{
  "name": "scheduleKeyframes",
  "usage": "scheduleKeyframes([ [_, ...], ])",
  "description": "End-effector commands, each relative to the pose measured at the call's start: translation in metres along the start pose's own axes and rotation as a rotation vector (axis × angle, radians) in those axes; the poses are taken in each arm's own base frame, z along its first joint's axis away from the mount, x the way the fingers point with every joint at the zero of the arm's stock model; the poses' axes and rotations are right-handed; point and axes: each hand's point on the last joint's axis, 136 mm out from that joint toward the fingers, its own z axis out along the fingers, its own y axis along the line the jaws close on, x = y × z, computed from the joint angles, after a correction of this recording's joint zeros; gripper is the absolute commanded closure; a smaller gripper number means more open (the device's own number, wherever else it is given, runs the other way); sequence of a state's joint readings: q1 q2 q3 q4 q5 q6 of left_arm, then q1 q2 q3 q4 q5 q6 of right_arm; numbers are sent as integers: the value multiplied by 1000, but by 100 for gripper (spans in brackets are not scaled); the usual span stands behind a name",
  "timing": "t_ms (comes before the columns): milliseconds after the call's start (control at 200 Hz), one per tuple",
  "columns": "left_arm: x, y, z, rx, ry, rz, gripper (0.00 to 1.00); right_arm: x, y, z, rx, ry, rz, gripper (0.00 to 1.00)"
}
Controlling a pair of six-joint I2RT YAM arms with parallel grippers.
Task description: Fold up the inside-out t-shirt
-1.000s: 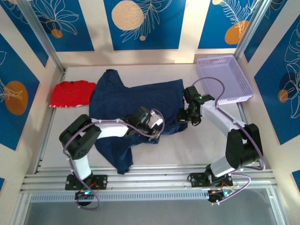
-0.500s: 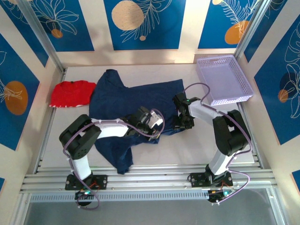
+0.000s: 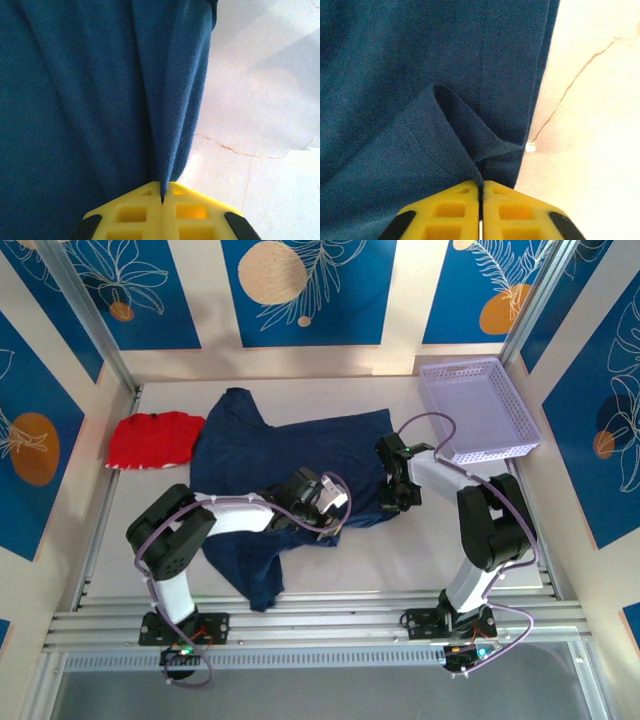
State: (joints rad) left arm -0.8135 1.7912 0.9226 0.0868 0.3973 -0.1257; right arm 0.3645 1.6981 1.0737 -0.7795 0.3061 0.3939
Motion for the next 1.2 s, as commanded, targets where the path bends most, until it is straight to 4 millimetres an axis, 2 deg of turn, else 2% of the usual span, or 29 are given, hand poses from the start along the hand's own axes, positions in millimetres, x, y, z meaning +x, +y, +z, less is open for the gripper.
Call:
scheduleKeyframes([
  [0, 4, 0, 2, 23, 20, -16, 100, -1, -1, -8, -30, -1, 16, 98],
  [110, 3, -1, 1, 26, 17, -14, 100, -5, -15, -20, -9, -27, 30, 100],
  [275, 0, -9, -1, 65, 5, -8, 100, -19, -30, -63, -60, -131, 76, 100],
  [370, 0, -13, -1, 88, 2, -10, 100, -26, -27, -86, -169, -191, 99, 100],
  [435, 0, -17, -1, 108, 1, -9, 100, -30, -20, -93, -263, -204, 115, 100],
  [500, -1, -18, 0, 120, -1, -11, 100, -32, -20, -89, -278, -190, 127, 94],
  [590, -1, -19, 0, 127, -1, -13, 100, -31, -33, -76, -187, -149, 142, 82],
  [715, -1, -19, -1, 121, 1, -9, 100, -24, -39, -68, -134, -121, 138, 73],
  [800, 0, -17, 0, 118, 4, -11, 100, -14, -32, -63, -169, -101, 134, 71],
  [910, 0, -18, 2, 121, 6, -14, 100, 3, -10, -55, -245, -62, 108, 69],
  [1020, 1, -17, 2, 118, 11, -12, 100, 22, 6, -42, -242, -10, 74, 67],
  [1080, 1, -17, 2, 119, 12, -12, 100, 26, 7, -34, -212, 5, 61, 66],
  [1195, 1, -18, 3, 123, 12, -13, 100, 17, 9, -26, -155, 3, 16, 66],
])
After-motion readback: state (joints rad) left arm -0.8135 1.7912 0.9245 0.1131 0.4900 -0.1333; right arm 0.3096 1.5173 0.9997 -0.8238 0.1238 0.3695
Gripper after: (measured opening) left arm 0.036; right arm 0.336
